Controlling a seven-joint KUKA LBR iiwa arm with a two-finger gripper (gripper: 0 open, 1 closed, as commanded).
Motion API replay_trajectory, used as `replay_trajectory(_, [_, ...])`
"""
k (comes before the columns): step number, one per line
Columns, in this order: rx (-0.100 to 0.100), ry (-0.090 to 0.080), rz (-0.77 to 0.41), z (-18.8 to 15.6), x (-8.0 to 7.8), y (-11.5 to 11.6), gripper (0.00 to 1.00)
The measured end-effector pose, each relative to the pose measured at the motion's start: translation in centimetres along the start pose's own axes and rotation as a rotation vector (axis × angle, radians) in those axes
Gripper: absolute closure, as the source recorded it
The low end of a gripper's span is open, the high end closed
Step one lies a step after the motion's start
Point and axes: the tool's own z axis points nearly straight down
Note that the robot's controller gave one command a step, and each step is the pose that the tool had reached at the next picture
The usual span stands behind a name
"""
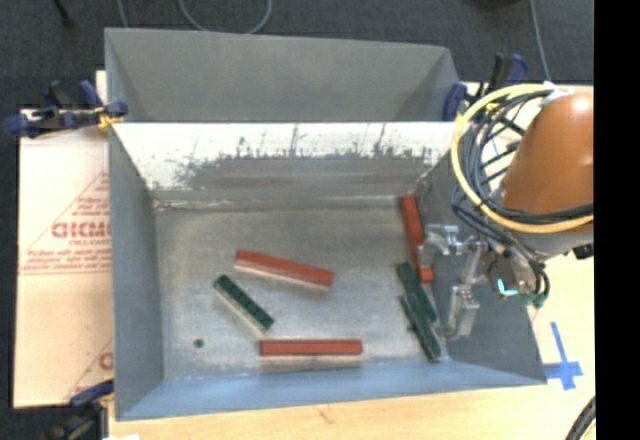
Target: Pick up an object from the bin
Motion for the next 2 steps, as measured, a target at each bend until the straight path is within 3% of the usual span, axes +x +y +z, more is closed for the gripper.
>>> replay_trajectory(1, [0.0, -0.009, -0.02, 17.0, -1.1, 7.5, 0.0])
replay_trajectory(2, [-0.003, -0.008, 0.115, 13.6, -1.1, 13.2, 0.0])
